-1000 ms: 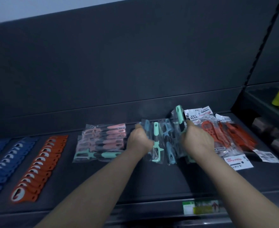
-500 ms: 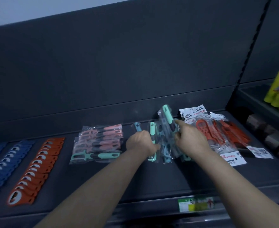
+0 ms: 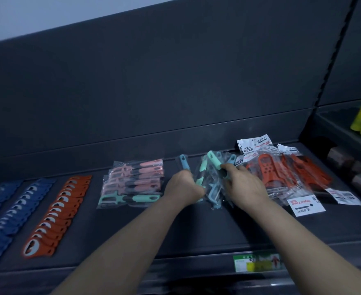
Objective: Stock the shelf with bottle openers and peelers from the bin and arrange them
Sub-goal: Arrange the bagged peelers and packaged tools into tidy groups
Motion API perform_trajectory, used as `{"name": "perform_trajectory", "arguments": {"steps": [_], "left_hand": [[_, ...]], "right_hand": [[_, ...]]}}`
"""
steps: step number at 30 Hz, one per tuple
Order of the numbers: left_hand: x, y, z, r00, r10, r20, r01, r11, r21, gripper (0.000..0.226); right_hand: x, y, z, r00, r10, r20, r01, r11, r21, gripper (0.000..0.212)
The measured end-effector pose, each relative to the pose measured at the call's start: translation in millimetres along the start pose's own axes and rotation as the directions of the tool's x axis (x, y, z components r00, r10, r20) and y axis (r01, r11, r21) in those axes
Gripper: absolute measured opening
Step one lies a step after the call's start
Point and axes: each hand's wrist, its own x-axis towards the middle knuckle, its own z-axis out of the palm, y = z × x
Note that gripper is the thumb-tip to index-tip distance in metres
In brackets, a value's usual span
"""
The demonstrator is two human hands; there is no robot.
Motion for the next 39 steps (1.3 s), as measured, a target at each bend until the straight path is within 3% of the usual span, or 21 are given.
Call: {"name": "perform_trajectory", "arguments": {"steps": [3, 7, 10, 16, 23, 29, 31, 34, 36, 39], "left_hand": [[-3.1, -8.6, 2.6, 0.999, 0.04, -0.012, -0.041, 0.997, -0.062, 0.03], [-10.8, -10.6, 12.0, 0.993, 0.114, -0.015, -0.114, 0.993, 0.006, 0.055], [-16.3, -14.6, 14.8, 0.984, 0.176, -0.017, -0.176, 0.984, 0.038, 0.062], [-25.1, -24.0, 8.7, 0.963, 0.268, 0.003, -0.259, 0.926, 0.274, 0.047], [-32.3, -33.6, 9.6, 0.948, 0.282, -0.147, -0.272, 0.958, 0.084, 0.033], [-29.6, -38.0, 12.8, 0.884, 0.315, -0.345, -0.289, 0.949, 0.126, 0.013], [-27.6, -43.2, 4.7, 0.85, 0.245, -0.467, -0.261, 0.965, 0.03, 0.012], [-19.3, -61.4, -18.2, 0.805, -0.001, -0.594, -0.189, 0.948, -0.257, 0.016], [-13.7, -78.8, -34.3, 0.811, -0.167, -0.56, -0.132, 0.881, -0.454, 0.013], [-12.6, -110.6, -58.7, 0.834, -0.228, -0.502, -0.157, 0.774, -0.614, 0.013]], "right_hand": [[-4.0, -2.3, -0.6, 0.999, -0.041, 0.012, 0.041, 0.997, -0.064, 0.047], [-5.2, -4.2, -3.8, 0.999, -0.046, -0.018, 0.044, 0.992, -0.117, 0.042], [-6.8, -5.5, -3.1, 0.998, -0.064, -0.026, 0.06, 0.992, -0.111, 0.046], [-10.9, -2.5, -0.3, 0.996, -0.079, -0.031, 0.075, 0.99, -0.117, 0.05], [-13.5, -0.4, 5.4, 0.986, -0.166, -0.007, 0.165, 0.984, -0.068, 0.051], [-12.4, -2.1, 7.6, 0.996, -0.087, 0.024, 0.089, 0.991, -0.099, 0.047], [-12.3, -4.0, 8.4, 0.999, -0.045, 0.02, 0.046, 0.994, -0.097, 0.05], [-12.2, -13.9, 7.2, 0.999, -0.007, -0.037, 0.006, 1.0, -0.026, 0.063], [-12.1, -30.0, 5.8, 0.997, -0.035, -0.069, 0.038, 0.999, 0.037, 0.067], [-12.2, -61.7, 7.3, 0.986, -0.116, -0.117, 0.126, 0.988, 0.085, 0.061]]}}
